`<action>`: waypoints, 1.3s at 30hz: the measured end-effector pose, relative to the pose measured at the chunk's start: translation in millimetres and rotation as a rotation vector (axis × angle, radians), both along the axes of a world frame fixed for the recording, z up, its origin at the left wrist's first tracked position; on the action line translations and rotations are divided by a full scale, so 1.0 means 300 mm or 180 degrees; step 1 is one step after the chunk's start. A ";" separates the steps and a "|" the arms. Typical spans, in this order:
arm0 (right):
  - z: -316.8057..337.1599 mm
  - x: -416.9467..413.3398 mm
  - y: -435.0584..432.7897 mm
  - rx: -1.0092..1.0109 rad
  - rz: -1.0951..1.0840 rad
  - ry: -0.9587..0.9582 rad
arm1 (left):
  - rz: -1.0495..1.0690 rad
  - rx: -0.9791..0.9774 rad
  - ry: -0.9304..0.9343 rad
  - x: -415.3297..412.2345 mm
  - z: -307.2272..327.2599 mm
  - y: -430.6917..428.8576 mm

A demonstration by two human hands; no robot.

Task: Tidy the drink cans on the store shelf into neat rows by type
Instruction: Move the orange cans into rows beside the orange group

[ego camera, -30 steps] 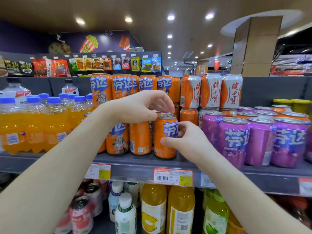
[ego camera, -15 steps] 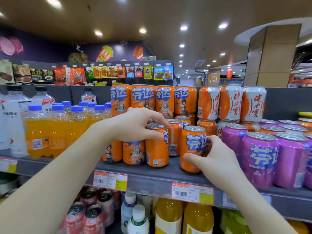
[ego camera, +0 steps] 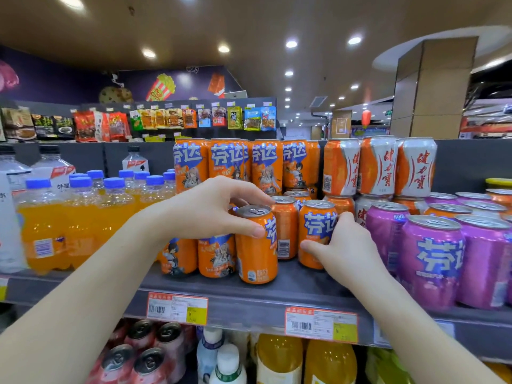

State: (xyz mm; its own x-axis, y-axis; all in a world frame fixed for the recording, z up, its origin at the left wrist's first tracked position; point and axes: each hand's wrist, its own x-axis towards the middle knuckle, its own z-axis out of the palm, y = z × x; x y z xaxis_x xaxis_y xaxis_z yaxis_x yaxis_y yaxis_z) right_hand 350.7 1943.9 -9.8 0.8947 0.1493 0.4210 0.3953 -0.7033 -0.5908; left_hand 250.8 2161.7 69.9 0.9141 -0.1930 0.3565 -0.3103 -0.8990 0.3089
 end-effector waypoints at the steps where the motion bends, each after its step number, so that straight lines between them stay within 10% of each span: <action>1: 0.007 0.004 0.003 -0.0014 0.0008 0.0036 | 0.0012 -0.0033 -0.0033 0.006 -0.003 -0.002; 29: 0.004 0.046 0.103 0.0068 0.0212 0.0135 | 0.0142 -0.0332 -0.0400 -0.003 -0.044 0.014; 34: 0.080 -0.005 0.100 -0.0066 0.0239 -0.1283 | 0.0028 -0.0470 -0.0476 -0.041 -0.027 0.013; 39: 0.203 0.024 0.168 -0.1297 0.0816 -0.1004 | -0.0020 -0.0536 -0.0622 -0.067 -0.042 0.007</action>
State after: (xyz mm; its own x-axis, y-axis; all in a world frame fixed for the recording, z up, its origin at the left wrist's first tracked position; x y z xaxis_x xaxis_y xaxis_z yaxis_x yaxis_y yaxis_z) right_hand 357.9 1994.4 51.2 0.6490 0.5510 0.5246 0.6965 -0.7078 -0.1181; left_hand 230.8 2163.7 57.3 0.8237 -0.1216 0.5539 -0.3844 -0.8379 0.3877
